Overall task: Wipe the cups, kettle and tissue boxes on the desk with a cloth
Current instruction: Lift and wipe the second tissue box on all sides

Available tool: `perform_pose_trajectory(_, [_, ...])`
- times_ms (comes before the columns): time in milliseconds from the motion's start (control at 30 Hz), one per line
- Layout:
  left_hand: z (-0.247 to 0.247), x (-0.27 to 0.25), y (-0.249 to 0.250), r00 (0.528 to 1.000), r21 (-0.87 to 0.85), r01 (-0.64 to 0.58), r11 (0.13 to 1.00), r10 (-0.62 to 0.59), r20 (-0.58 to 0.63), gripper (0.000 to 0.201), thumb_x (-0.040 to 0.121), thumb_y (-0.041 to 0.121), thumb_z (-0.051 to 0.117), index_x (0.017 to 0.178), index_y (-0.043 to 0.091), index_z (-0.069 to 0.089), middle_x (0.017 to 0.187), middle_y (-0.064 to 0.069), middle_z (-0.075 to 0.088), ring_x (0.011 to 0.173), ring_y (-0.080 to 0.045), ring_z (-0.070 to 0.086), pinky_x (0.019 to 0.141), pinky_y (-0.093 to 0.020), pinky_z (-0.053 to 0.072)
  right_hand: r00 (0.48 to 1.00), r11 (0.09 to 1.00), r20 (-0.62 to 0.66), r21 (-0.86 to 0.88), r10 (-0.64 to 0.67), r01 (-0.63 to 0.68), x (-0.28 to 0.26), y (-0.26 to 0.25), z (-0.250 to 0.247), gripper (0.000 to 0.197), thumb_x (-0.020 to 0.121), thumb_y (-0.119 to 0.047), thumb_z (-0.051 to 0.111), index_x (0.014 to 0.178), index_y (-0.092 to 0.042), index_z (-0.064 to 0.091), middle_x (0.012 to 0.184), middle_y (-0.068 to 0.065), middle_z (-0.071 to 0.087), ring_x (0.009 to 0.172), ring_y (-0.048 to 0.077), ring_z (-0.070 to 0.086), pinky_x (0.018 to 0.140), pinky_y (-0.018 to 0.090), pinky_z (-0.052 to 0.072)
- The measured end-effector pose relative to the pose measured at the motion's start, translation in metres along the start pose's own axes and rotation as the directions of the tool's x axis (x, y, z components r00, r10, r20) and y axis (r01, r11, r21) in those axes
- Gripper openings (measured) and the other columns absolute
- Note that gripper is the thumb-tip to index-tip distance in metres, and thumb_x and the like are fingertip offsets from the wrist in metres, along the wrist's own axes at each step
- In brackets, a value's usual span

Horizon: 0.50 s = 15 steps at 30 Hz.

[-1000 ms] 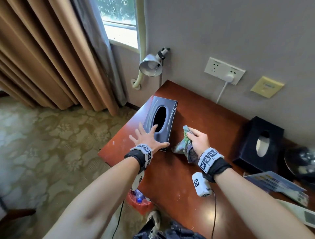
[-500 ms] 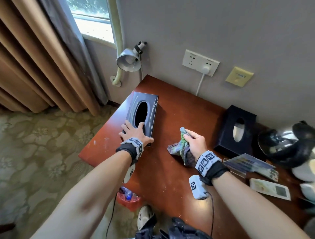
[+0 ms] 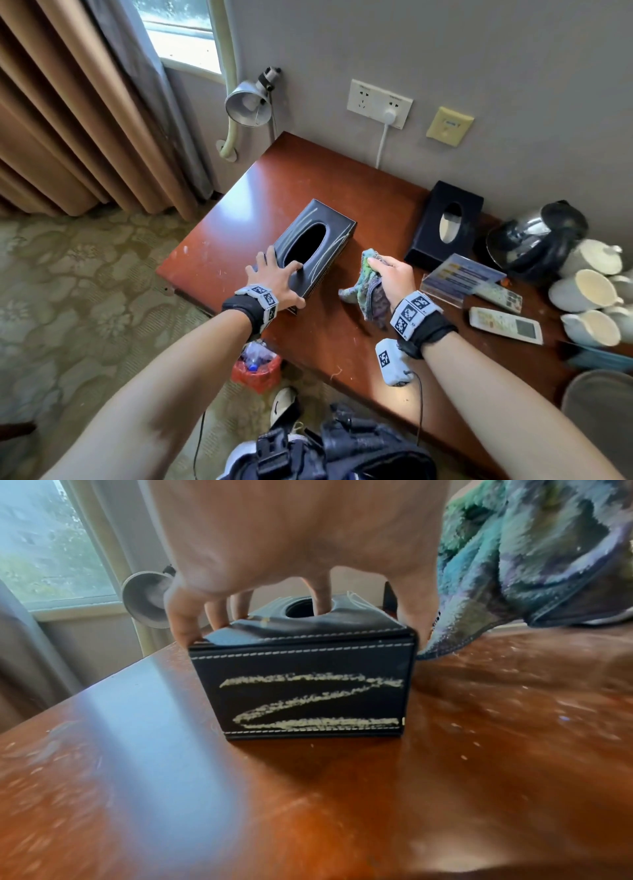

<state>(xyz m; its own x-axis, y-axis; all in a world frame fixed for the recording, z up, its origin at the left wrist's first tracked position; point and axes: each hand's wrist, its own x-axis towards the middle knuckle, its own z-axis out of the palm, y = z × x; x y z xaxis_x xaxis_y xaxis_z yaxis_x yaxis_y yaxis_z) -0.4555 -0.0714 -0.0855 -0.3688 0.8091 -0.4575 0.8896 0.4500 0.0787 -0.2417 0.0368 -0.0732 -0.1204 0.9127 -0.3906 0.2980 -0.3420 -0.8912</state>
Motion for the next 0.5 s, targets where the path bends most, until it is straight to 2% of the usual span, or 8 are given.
perform_pose_trajectory(33, [0.004, -0.008, 0.002, 1.000, 0.009, -0.011, 1.000, 0.011, 0.005, 0.088, 0.063, 0.067, 0.074, 0.140, 0.049, 0.034, 0.159, -0.016, 0.002, 0.144, -0.041, 0.004, 0.112, -0.058, 0.023, 1.000, 1.000, 0.012, 0.019, 0.016, -0.017, -0.007, 0.003, -0.004, 0.004, 0.074, -0.027, 0.075, 0.076, -0.024, 0.077, 0.088, 0.001, 0.076, 0.094, 0.027, 0.071, 0.093, 0.046, 0.055])
perform_pose_trajectory(133, [0.014, -0.032, 0.008, 0.999, 0.036, -0.038, 0.999, 0.038, 0.006, 0.088, 0.063, 0.065, 0.076, 0.139, 0.050, 0.035, 0.158, -0.015, 0.003, 0.144, -0.040, 0.004, 0.112, -0.057, 0.022, 0.996, 0.995, 0.060, 0.070, 0.061, -0.065, -0.028, 0.015, -0.015, 0.027, 0.057, -0.034, 0.076, 0.080, -0.019, 0.078, 0.085, 0.006, 0.076, 0.089, 0.031, 0.071, 0.091, 0.053, 0.055])
perform_pose_trajectory(200, [0.022, -0.045, 0.012, 0.998, 0.059, -0.069, 0.996, 0.069, -0.003, 0.088, 0.062, 0.065, 0.076, 0.138, 0.050, 0.035, 0.156, -0.014, 0.006, 0.142, -0.039, 0.007, 0.110, -0.056, 0.025, 0.997, 0.995, 0.055, 0.081, 0.057, -0.061, -0.042, 0.025, -0.022, 0.019, 0.063, -0.025, 0.076, 0.080, -0.017, 0.077, 0.083, 0.006, 0.075, 0.083, 0.030, 0.071, 0.090, 0.050, 0.056])
perform_pose_trajectory(267, [0.028, -0.057, 0.015, 0.994, 0.089, -0.108, 0.990, 0.109, -0.006, 0.088, 0.062, 0.065, 0.076, 0.139, 0.050, 0.036, 0.156, -0.014, 0.007, 0.142, -0.038, 0.008, 0.109, -0.055, 0.026, 0.999, 0.996, 0.023, 0.077, 0.047, -0.049, -0.055, 0.032, -0.030, 0.008, 0.072, -0.014, 0.073, 0.079, -0.014, 0.075, 0.079, 0.004, 0.073, 0.077, 0.024, 0.067, 0.084, 0.042, 0.056])
perform_pose_trajectory(333, [0.033, -0.066, 0.017, 0.988, 0.117, -0.152, 0.981, 0.152, 0.006, 0.088, 0.063, 0.063, 0.076, 0.139, 0.050, 0.035, 0.158, -0.014, 0.005, 0.143, -0.038, 0.007, 0.110, -0.055, 0.026, 0.999, 0.998, -0.011, 0.048, 0.034, -0.034, -0.065, 0.038, -0.038, 0.010, 0.077, -0.011, 0.069, 0.083, -0.004, 0.072, 0.075, 0.005, 0.069, 0.072, 0.021, 0.062, 0.074, 0.033, 0.054])
perform_pose_trajectory(400, [0.036, -0.074, 0.016, 0.977, 0.146, -0.215, 0.966, 0.214, 0.022, 0.088, 0.063, 0.061, 0.078, 0.140, 0.050, 0.036, 0.160, -0.013, 0.005, 0.143, -0.037, 0.007, 0.111, -0.053, 0.026, 0.998, 1.000, -0.065, 0.010, 0.009, -0.009, -0.075, 0.042, -0.044, 0.018, 0.080, -0.009, 0.066, 0.085, 0.008, 0.061, 0.070, 0.005, 0.058, 0.065, 0.017, 0.051, 0.061, 0.025, 0.044])
perform_pose_trajectory(433, [0.036, -0.077, 0.015, 0.968, 0.163, -0.252, 0.954, 0.250, 0.031, 0.088, 0.063, 0.060, 0.079, 0.140, 0.050, 0.037, 0.160, -0.013, 0.004, 0.143, -0.037, 0.007, 0.111, -0.052, 0.025, 0.995, 1.000, -0.097, -0.020, -0.007, 0.005, -0.080, 0.043, -0.047, 0.020, 0.081, -0.010, 0.065, 0.080, 0.008, 0.057, 0.068, 0.004, 0.052, 0.064, 0.016, 0.045, 0.057, 0.025, 0.038])
perform_pose_trajectory(500, [0.035, -0.080, 0.010, 0.947, 0.189, -0.322, 0.928, 0.316, 0.059, 0.089, 0.062, 0.058, 0.080, 0.141, 0.050, 0.038, 0.161, -0.013, 0.003, 0.143, -0.037, 0.006, 0.112, -0.051, 0.023, 0.988, 0.996, -0.146, -0.080, -0.053, 0.042, -0.089, 0.046, -0.050, 0.024, 0.080, -0.010, 0.064, 0.066, 0.000, 0.048, 0.062, 0.001, 0.042, 0.061, 0.016, 0.036, 0.058, 0.028, 0.031])
